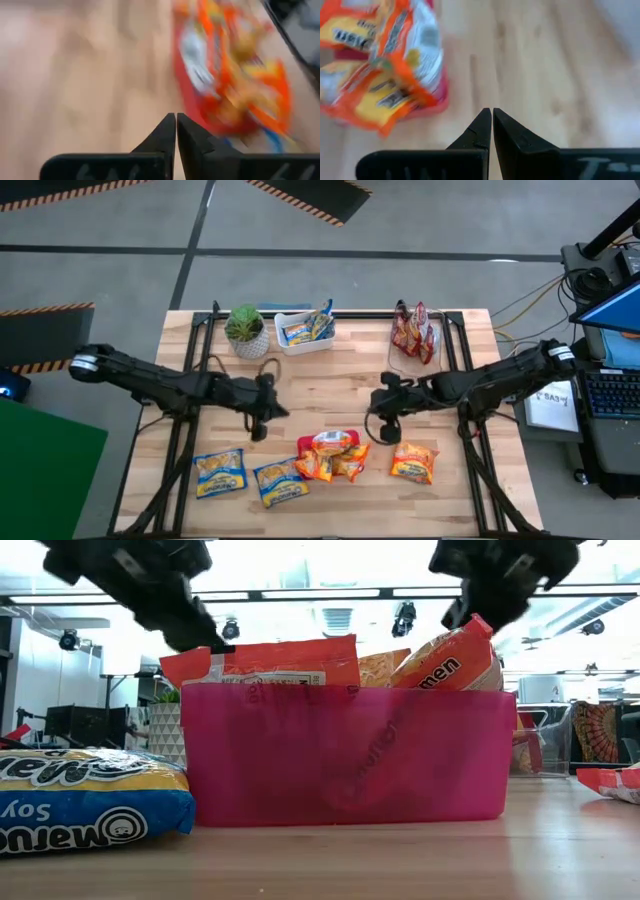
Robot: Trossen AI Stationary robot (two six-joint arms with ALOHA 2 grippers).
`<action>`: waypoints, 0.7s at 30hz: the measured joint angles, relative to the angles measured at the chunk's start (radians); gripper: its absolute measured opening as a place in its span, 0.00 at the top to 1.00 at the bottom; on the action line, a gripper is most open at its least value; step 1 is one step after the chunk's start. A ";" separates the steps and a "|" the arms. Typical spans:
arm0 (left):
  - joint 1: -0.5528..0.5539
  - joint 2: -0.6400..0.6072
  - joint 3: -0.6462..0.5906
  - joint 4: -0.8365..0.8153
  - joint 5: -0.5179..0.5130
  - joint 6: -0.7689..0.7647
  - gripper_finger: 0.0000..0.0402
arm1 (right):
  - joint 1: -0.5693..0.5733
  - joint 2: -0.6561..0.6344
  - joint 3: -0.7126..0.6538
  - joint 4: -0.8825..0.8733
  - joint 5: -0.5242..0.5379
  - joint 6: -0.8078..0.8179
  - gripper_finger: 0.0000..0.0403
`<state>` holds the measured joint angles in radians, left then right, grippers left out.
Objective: Sort Maruchan noodles
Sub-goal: Put the blue noodle pack into the white bin
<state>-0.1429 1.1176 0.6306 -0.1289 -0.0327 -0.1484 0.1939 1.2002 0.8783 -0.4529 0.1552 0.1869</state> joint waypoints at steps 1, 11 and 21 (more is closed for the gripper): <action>-0.003 0.013 0.025 -0.075 0.050 -0.037 1.00 | -0.009 -0.005 0.000 0.022 0.013 -0.040 0.98; -0.123 0.150 0.109 -0.264 0.234 -0.357 1.00 | -0.110 -0.066 -0.033 0.308 0.027 -0.379 0.98; -0.313 0.286 0.116 -0.215 0.180 -0.670 0.78 | -0.236 -0.150 -0.148 0.563 -0.163 -0.479 0.98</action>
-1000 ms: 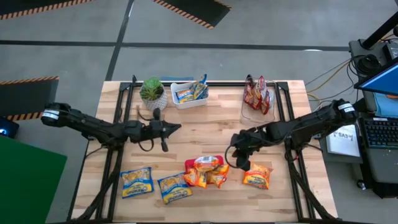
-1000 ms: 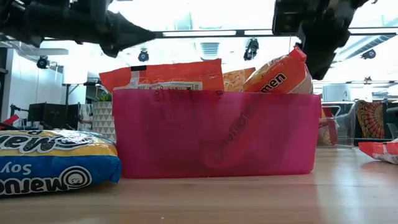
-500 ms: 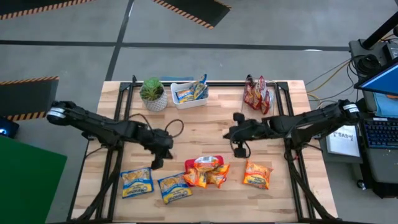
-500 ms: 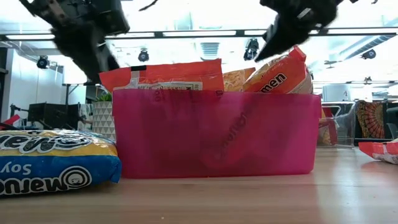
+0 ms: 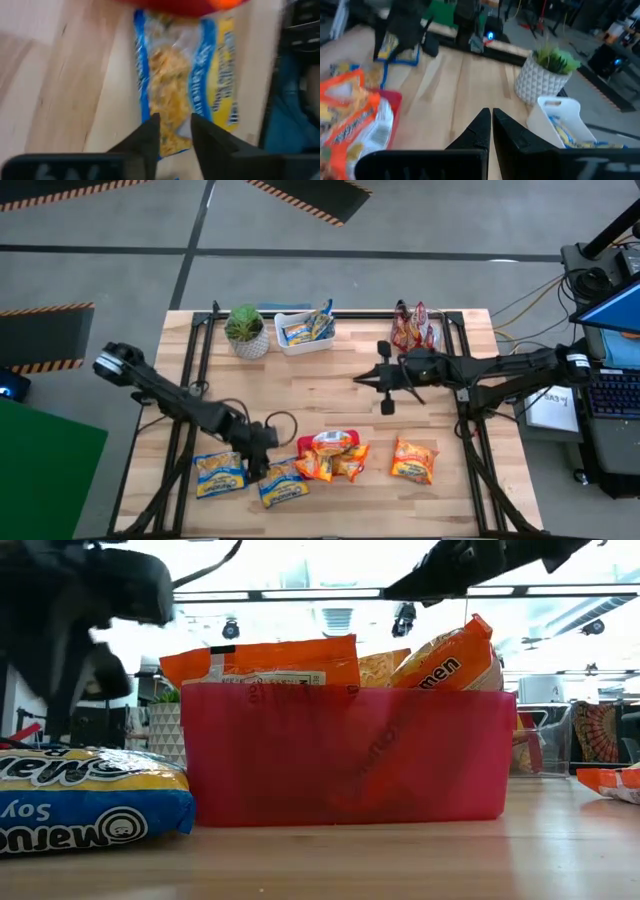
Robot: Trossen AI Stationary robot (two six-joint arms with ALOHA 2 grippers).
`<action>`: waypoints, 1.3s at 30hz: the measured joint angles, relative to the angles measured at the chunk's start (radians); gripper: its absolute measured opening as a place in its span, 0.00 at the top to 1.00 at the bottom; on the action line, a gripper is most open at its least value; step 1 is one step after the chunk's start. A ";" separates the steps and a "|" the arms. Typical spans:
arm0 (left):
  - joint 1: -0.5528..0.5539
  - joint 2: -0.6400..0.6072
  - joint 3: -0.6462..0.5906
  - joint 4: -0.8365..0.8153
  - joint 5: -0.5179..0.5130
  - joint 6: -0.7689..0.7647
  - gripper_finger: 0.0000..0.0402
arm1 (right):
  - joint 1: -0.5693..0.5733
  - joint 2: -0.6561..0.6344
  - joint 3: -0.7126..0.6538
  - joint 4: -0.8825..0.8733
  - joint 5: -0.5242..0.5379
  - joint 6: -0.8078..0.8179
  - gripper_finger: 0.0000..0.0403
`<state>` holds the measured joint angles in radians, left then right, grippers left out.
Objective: Sort Maruchan noodles
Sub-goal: Put the blue noodle pack into the white bin
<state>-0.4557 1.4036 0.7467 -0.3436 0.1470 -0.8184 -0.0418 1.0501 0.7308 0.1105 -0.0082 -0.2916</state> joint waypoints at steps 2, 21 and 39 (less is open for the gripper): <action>-0.029 0.039 0.006 0.003 -0.039 -0.041 0.70 | -0.020 -0.013 -0.028 0.035 -0.022 0.010 0.98; -0.109 0.282 0.095 0.011 -0.150 -0.081 0.52 | -0.075 -0.001 -0.110 0.195 -0.080 0.042 0.98; -0.114 0.251 0.091 -0.052 -0.157 -0.006 0.96 | -0.074 0.000 -0.110 0.180 -0.080 0.103 0.98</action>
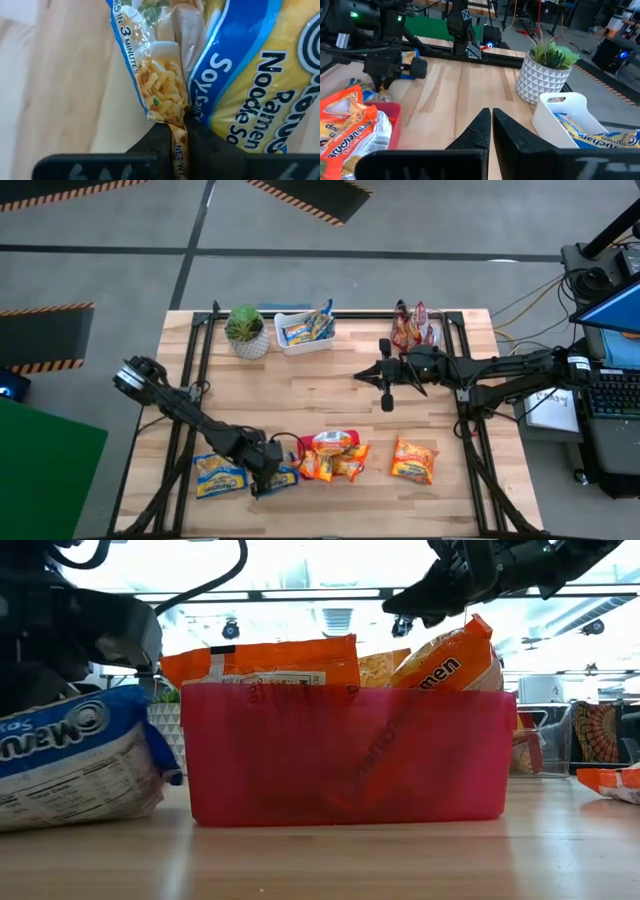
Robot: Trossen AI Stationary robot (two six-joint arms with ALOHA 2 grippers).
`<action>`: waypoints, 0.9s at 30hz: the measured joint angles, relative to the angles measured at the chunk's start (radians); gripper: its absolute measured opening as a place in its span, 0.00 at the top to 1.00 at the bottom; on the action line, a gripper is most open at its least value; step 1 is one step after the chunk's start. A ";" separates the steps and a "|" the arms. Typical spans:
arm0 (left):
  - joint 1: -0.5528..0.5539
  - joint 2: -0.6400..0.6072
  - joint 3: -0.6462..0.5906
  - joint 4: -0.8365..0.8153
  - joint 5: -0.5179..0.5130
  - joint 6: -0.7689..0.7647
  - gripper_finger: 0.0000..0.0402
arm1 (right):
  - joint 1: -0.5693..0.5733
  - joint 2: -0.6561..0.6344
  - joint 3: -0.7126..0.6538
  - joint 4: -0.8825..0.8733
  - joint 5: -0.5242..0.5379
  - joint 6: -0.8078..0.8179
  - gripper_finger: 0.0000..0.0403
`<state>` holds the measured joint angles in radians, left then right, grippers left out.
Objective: Sort Maruchan noodles
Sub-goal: Put the blue noodle pack into the white bin
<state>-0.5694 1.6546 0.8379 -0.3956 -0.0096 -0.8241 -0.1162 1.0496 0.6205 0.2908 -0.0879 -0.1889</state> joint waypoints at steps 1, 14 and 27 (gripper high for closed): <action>0.000 -0.007 -0.001 -0.016 0.000 0.005 0.97 | 0.000 0.000 0.000 -0.001 0.000 0.007 0.98; 0.003 -0.278 -0.003 -0.264 -0.239 0.099 0.99 | 0.002 0.000 -0.012 -0.002 0.000 0.051 0.98; 0.122 -0.535 -0.002 -0.248 -0.726 0.305 0.99 | 0.002 0.000 -0.041 -0.002 0.002 0.101 0.98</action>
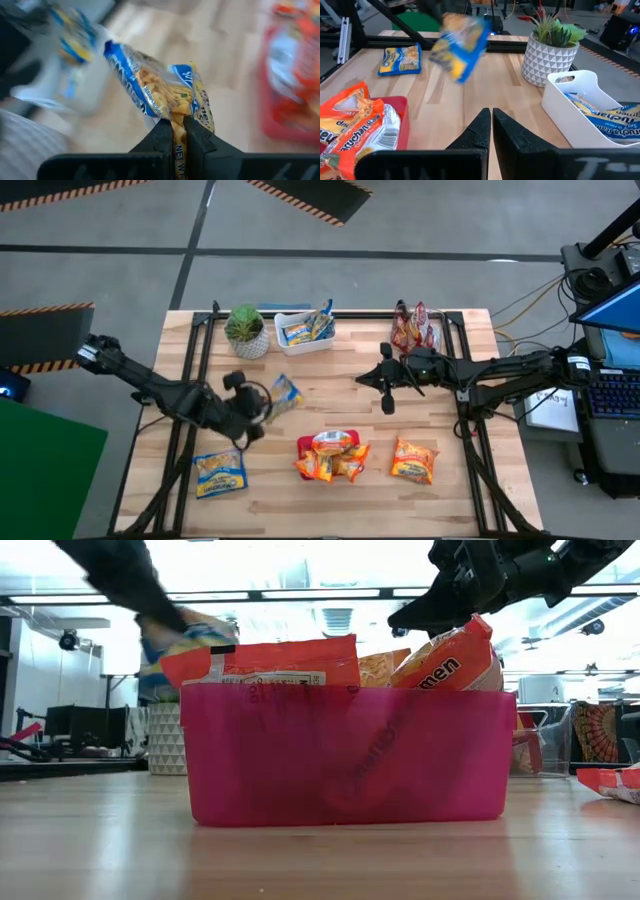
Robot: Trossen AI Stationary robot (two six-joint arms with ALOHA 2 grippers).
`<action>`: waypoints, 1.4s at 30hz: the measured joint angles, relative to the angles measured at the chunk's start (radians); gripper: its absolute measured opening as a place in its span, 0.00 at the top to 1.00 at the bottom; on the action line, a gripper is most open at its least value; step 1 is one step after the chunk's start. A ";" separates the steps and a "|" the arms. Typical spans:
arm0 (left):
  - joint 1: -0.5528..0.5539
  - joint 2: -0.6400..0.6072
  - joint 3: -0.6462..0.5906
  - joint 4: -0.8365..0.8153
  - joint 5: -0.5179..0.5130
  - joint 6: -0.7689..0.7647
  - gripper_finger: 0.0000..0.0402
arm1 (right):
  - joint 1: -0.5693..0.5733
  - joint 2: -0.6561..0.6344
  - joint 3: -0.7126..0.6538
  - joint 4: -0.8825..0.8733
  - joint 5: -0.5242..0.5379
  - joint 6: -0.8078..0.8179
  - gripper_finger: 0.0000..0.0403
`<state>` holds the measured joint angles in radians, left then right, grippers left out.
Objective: Sort Maruchan noodles
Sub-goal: Put the blue noodle pack into the white bin
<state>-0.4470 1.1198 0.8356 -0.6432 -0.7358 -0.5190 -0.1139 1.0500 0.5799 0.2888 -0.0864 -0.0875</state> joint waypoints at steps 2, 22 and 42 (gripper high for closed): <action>0.057 -0.013 0.000 0.039 -0.037 0.078 0.99 | 0.000 0.000 0.000 0.000 0.000 0.002 0.98; 0.757 0.143 0.003 0.708 0.102 0.777 1.00 | 0.000 0.000 -0.012 0.000 0.010 0.006 0.98; 0.907 0.606 0.396 0.321 0.062 0.771 1.00 | 0.000 0.000 -0.013 -0.002 0.011 0.013 0.98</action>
<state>0.4596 1.7256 1.2318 -0.3227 -0.6743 0.2523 -0.1139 1.0500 0.5664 0.2866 -0.0753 -0.0746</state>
